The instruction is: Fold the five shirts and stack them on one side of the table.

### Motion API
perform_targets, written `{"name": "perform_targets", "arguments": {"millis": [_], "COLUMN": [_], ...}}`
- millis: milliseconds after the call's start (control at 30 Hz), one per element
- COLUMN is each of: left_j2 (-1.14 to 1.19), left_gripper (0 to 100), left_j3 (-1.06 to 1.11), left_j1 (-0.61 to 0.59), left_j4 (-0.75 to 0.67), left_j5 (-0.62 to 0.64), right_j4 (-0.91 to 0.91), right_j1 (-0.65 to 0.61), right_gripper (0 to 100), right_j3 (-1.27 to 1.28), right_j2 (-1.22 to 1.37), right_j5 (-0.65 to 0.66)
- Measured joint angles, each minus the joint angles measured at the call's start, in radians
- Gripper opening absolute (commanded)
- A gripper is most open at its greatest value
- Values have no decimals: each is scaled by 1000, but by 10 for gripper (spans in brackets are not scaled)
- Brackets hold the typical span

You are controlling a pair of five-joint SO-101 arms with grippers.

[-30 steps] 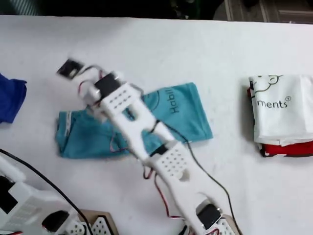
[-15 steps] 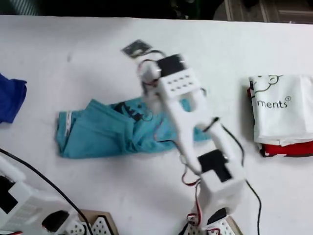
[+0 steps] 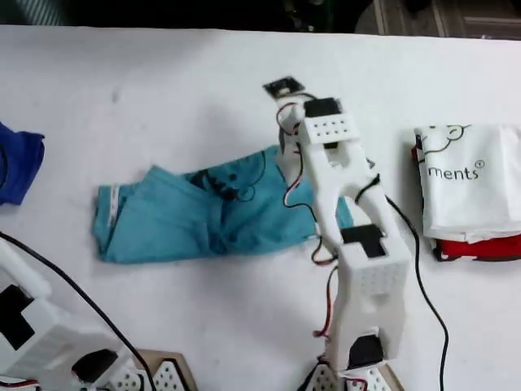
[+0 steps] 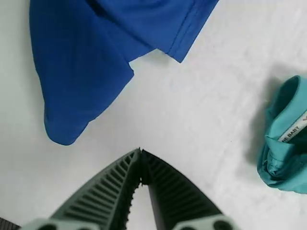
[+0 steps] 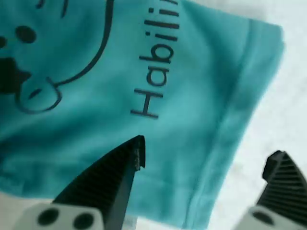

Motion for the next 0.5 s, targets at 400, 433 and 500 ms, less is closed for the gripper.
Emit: {"name": "perform_targets", "arguments": {"millis": [400, 433, 500], "left_j2": [0, 0, 0], "left_gripper": [27, 27, 27], "left_j3": [-147, -150, -152], "left_j1": [2, 2, 2], "left_j4": [94, 97, 98], "left_j5": [0, 0, 0], "right_j4": [-40, -29, 2], "right_j1": [9, 14, 25], "right_gripper": [23, 43, 20], "right_j3": [-41, -49, -61], "right_j2": [161, 161, 163], "right_j5": [0, 0, 0]}}
